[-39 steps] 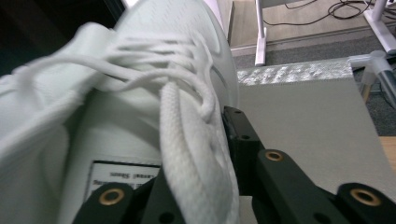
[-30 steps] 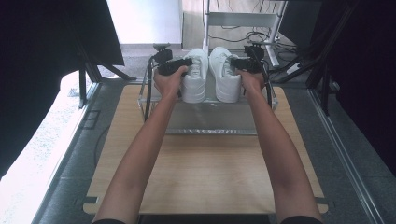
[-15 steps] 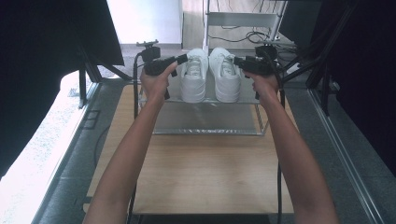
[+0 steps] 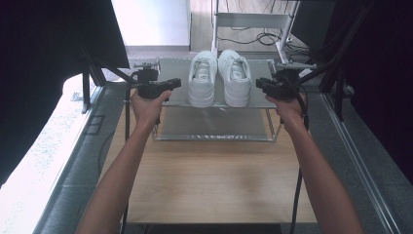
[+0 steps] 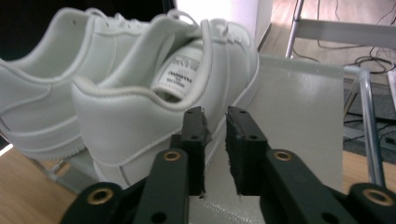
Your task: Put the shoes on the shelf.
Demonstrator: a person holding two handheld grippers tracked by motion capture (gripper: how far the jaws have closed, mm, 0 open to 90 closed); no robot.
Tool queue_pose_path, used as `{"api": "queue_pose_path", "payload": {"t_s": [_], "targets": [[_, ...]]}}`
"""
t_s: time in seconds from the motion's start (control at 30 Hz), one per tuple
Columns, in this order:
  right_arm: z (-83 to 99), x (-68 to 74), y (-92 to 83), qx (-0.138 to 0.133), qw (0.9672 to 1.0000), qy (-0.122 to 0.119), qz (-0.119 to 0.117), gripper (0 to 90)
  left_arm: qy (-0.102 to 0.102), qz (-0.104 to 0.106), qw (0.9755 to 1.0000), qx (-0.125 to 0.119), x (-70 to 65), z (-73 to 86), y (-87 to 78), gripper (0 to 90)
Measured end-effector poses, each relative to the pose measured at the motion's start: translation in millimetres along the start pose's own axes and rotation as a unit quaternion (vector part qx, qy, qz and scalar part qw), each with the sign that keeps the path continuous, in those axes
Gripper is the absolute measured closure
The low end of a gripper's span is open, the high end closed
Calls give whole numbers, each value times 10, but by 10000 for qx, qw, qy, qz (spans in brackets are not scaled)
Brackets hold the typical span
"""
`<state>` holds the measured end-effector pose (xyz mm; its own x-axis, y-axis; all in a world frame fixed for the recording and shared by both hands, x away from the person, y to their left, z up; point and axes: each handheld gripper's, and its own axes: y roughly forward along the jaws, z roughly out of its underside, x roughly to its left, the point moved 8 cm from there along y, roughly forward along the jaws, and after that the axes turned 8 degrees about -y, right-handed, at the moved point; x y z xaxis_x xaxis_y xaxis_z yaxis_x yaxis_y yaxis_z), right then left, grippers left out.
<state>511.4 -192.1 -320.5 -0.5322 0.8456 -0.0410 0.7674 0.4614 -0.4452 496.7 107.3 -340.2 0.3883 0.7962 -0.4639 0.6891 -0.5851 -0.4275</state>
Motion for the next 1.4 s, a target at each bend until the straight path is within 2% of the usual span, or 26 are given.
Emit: {"api": "queue_pose_path", "payload": {"t_s": [0.1, 0.23, 0.33, 0.5, 0.6, 0.77, 0.87, 0.97, 1.07, 1.27, 1.33, 1.4], "targets": [[78, 14, 73, 167, 9998, -44, -72, 829, 69, 78, 9997, 207, -9, 139, 98, 881], [157, 58, 156, 305, 9993, -152, -174, 853, -39, 241, 9993, 281, -46, 229, 182, 891], [186, 80, 196, 304, 9992, -219, -102, 878, -9, 211, 9994, 276, -68, 223, 197, 890], [239, 81, 233, 358, 9991, -154, -140, 899, -79, 279, 9992, 259, -66, 217, 203, 897], [250, 88, 244, 321, 9994, -102, -122, 900, -66, 236, 9994, 229, -78, 217, 208, 900], [232, 113, 251, 292, 9994, -53, -160, 900, -152, 320, 9991, 237, -100, 203, 216, 900], [218, 166, 258, 299, 9993, -149, -178, 900, -183, 367, 9989, 232, -141, 208, 240, 900], [210, 242, 269, 304, 9989, -213, -295, 900, -198, 450, 9985, 257, -202, 223, 283, 900], [204, 294, 274, 363, 9985, -402, -111, 900, -131, 358, 9989, 273, -214, 232, 292, 900], [213, 280, 271, 327, 9987, -327, -213, 900, -133, 348, 9990, 253, -196, 241, 290, 886], [219, 272, 268, 317, 9988, -294, -243, 897, -87, 281, 9993, 216, -176, 247, 285, 832], [229, 249, 266, 263, 9991, -266, -200, 841, 37, 131, 9997, 187, -135, 259, 276, 738]]}}
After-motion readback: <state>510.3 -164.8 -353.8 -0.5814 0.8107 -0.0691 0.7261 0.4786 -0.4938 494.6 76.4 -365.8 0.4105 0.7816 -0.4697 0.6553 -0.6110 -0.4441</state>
